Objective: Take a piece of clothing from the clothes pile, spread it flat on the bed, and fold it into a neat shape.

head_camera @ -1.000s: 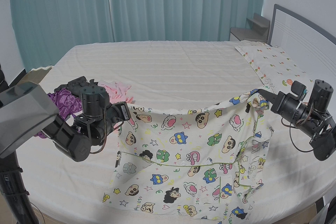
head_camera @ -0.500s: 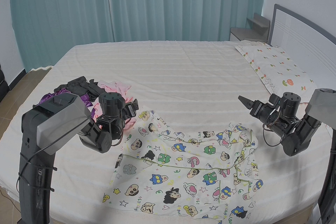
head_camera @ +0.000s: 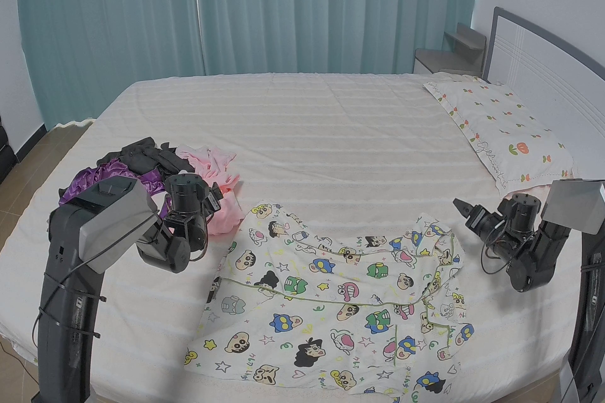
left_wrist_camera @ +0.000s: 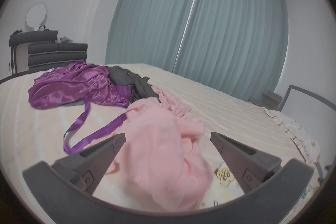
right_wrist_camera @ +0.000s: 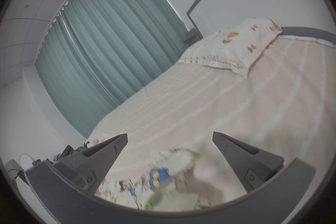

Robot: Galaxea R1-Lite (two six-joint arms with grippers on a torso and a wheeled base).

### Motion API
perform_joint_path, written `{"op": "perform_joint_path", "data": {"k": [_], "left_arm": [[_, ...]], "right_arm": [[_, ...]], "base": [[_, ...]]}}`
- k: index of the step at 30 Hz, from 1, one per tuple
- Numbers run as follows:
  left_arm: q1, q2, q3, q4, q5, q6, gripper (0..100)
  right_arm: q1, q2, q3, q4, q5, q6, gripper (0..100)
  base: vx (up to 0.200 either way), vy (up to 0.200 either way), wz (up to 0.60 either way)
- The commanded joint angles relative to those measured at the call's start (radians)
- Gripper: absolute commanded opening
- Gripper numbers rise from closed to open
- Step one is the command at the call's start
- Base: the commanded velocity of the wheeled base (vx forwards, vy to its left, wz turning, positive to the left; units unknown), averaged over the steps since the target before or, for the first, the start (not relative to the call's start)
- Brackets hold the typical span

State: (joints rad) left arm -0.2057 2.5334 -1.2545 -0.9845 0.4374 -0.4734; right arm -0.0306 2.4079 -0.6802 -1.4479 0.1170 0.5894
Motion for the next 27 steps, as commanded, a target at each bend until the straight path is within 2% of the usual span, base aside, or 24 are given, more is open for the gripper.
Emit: {"op": "perform_joint_path", "data": {"k": [1, 3, 9, 10, 17, 21, 23, 27], "left_arm": [[-0.038, -0.301, 0.294, -0.002, -0.103, -0.145, 100], [-0.069, -0.433, 0.446, -0.002, -0.190, -0.226, 100], [-0.133, -0.542, 0.613, -0.003, -0.204, -0.320, 100], [-0.144, -0.556, 0.649, -0.005, -0.204, -0.327, 100], [-0.158, -0.570, 0.724, -0.010, -0.204, -0.358, 100], [-0.158, -0.567, 0.733, -0.010, -0.201, -0.370, 100], [-0.158, -0.564, 0.738, -0.010, -0.200, -0.372, 100], [-0.158, -0.561, 0.738, -0.011, -0.198, -0.370, 100]], "right_arm": [[-0.069, -0.027, 0.275, -0.123, 0.150, -0.026, 100], [-0.077, -0.026, 0.357, -0.123, 0.196, -0.063, 100], [-0.097, -0.015, 0.424, -0.123, 0.266, -0.161, 100], [-0.094, -0.012, 0.438, -0.123, 0.270, -0.200, 100], [-0.084, 0.016, 0.461, -0.123, 0.266, -0.287, 100], [-0.078, 0.042, 0.461, -0.123, 0.242, -0.355, 100], [-0.071, 0.057, 0.453, -0.123, 0.204, -0.396, 100], [-0.040, 0.056, 0.450, -0.123, 0.196, -0.437, 100]], "base": [[0.000, 0.000, 0.00], [0.000, 0.000, 0.00], [0.000, 0.000, 0.00], [0.000, 0.000, 0.00], [0.000, 0.000, 0.00], [0.000, 0.000, 0.00], [0.000, 0.000, 0.00], [0.000, 0.000, 0.00]]}}
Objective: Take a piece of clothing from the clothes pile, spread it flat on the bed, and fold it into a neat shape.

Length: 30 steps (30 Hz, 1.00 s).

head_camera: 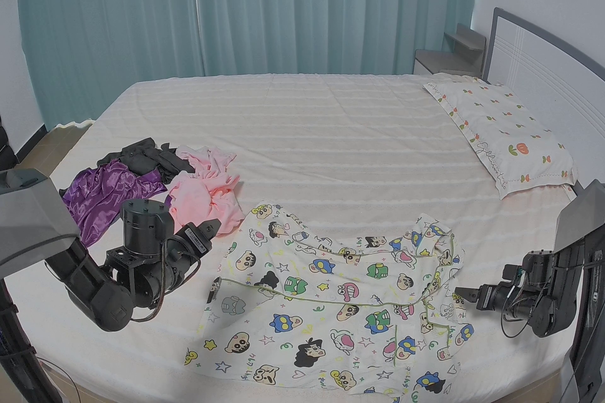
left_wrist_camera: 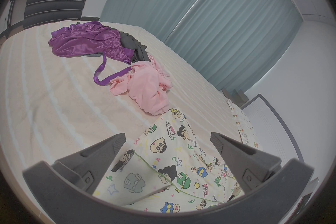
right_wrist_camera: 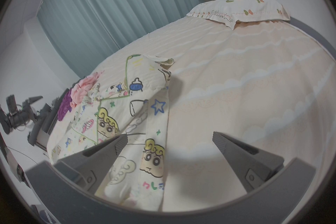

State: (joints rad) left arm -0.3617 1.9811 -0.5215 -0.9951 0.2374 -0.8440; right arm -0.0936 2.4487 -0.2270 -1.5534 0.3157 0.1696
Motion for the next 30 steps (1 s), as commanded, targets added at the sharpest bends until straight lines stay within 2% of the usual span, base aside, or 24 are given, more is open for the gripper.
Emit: {"op": "perform_joint_path", "data": {"k": [1, 6, 13, 14, 17, 22, 30], "left_arm": [[-0.002, -0.007, 0.005, 0.000, 0.002, 0.000, 100], [-0.002, -0.007, 0.006, -0.013, 0.005, 0.000, 100], [-0.002, 0.013, 0.021, -0.065, 0.005, 0.003, 100], [-0.002, 0.022, 0.024, -0.080, 0.005, 0.005, 100], [-0.002, 0.032, 0.026, -0.091, 0.005, 0.006, 100], [-0.002, 0.033, 0.026, -0.091, 0.005, 0.006, 100], [-0.006, 0.033, 0.034, -0.091, 0.013, 0.008, 100]], "right_arm": [[0.034, 0.015, -0.003, -0.017, -0.004, -0.035, 100], [0.101, 0.023, -0.017, -0.017, -0.020, -0.058, 100], [0.134, 0.038, -0.026, -0.017, -0.029, -0.067, 100], [0.137, 0.041, -0.029, -0.017, -0.035, -0.067, 0], [0.137, 0.047, -0.031, -0.017, -0.040, -0.067, 0], [0.132, 0.049, -0.029, -0.017, -0.092, -0.065, 0], [0.104, 0.021, -0.005, -0.017, -0.096, -0.058, 0]], "base": [[0.000, 0.000, 0.00], [0.000, 0.000, 0.00], [0.000, 0.000, 0.00], [0.000, 0.000, 0.00], [0.000, 0.000, 0.00], [0.000, 0.000, 0.00], [0.000, 0.000, 0.00]]}}
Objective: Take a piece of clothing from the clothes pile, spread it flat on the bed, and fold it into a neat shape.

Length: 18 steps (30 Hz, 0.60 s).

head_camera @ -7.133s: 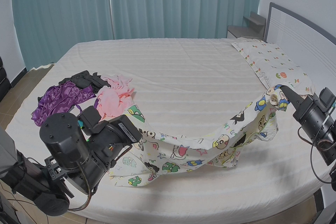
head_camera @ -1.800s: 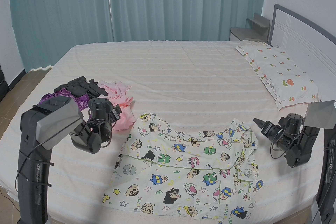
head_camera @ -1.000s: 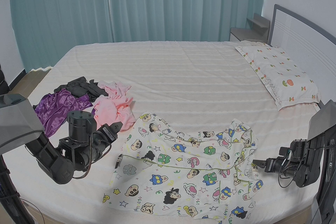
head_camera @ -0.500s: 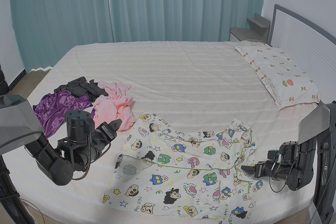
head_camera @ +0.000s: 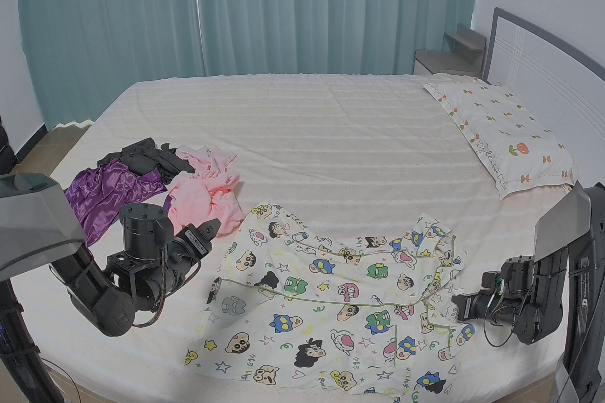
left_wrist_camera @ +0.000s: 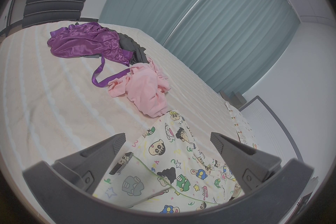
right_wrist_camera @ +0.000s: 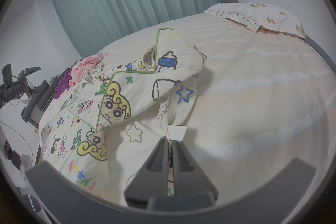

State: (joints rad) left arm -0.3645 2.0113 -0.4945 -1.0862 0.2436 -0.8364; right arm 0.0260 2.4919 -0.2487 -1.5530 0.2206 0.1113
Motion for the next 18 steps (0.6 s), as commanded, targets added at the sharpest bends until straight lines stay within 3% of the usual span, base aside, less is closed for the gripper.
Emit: {"op": "perform_joint_path", "data": {"k": [1, 11, 18], "left_arm": [[-0.005, 0.003, 0.010, 0.000, 0.009, 0.000, 100], [-0.027, 0.009, 0.036, -0.001, 0.023, 0.003, 100], [-0.036, 0.027, 0.039, 0.000, 0.049, 0.023, 100]], "right_arm": [[-0.026, -0.033, 0.028, -0.018, -0.001, 0.001, 0], [-0.178, -0.079, 0.025, -0.018, -0.003, -0.008, 0], [-0.219, -0.071, -0.003, -0.018, -0.004, -0.008, 0]], "base": [[0.000, 0.000, 0.00], [0.000, 0.000, 0.00], [0.000, 0.000, 0.00]]}}
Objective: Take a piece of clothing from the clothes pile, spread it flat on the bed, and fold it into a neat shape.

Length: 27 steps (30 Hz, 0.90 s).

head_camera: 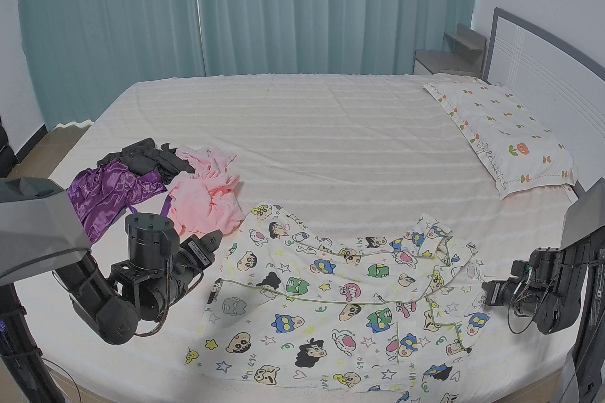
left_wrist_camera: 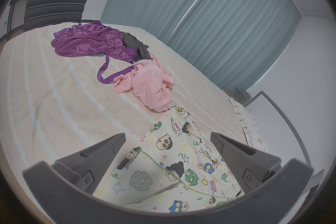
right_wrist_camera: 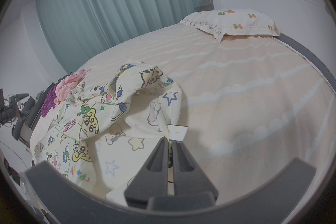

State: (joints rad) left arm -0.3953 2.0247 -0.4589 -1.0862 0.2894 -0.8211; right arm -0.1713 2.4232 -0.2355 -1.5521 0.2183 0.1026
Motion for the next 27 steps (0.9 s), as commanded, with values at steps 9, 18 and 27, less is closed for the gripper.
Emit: {"op": "perform_joint_path", "data": {"k": [9, 18, 27], "left_arm": [[-0.013, 0.026, 0.020, -0.001, 0.002, 0.013, 100], [-0.034, 0.085, 0.034, 0.002, -0.015, 0.008, 100], [-0.100, 0.100, 0.163, 0.011, -0.208, 0.013, 100]], "right_arm": [[-0.088, 0.005, -0.065, -0.019, -0.007, 0.000, 0], [-0.094, 0.005, -0.061, -0.019, -0.014, 0.006, 100], [-0.077, -0.099, 0.027, -0.019, 0.003, 0.103, 100]], "base": [[0.000, 0.000, 0.00], [0.000, 0.000, 0.00], [0.000, 0.000, 0.00]]}}
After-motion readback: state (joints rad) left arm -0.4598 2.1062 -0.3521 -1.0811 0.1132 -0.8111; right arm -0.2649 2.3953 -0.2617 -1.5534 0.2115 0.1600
